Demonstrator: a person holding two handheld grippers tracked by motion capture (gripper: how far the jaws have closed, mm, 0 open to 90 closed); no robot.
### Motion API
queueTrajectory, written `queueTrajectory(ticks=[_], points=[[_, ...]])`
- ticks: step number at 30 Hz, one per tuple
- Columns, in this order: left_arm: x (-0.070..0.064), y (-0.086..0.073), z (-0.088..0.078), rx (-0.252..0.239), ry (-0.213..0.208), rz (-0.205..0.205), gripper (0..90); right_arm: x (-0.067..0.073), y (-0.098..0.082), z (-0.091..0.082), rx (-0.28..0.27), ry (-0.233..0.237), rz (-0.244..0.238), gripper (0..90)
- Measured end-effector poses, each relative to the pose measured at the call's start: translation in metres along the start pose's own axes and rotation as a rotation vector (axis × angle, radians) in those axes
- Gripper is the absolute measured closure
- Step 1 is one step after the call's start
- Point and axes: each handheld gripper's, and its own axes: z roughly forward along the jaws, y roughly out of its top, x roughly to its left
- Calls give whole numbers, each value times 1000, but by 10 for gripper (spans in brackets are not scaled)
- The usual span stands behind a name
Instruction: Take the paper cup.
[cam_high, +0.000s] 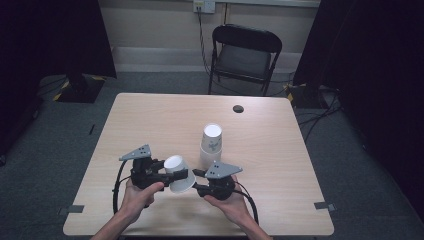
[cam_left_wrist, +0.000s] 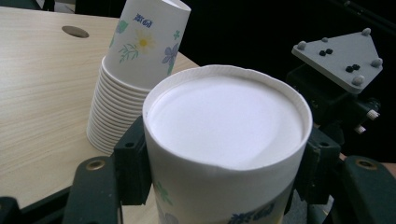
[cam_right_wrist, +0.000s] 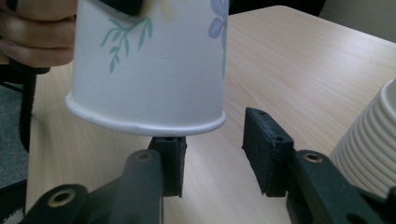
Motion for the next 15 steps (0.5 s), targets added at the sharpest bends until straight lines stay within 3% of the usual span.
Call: queueTrajectory(ticks=[3, 7, 13, 15], points=[[0, -1, 0, -11, -21, -27, 349, 1, -1, 0, -22, 0, 2, 678], [0, -2, 1, -13, -46, -43, 350, 3, -1, 0, -46, 5, -9, 708], [1, -6, 2, -44, -109, -113, 349, 0, 1, -5, -78, 16, 2, 738], [1, -6, 2, -46, -112, -116, 349, -1, 2, -6, -85, 16, 3, 744]])
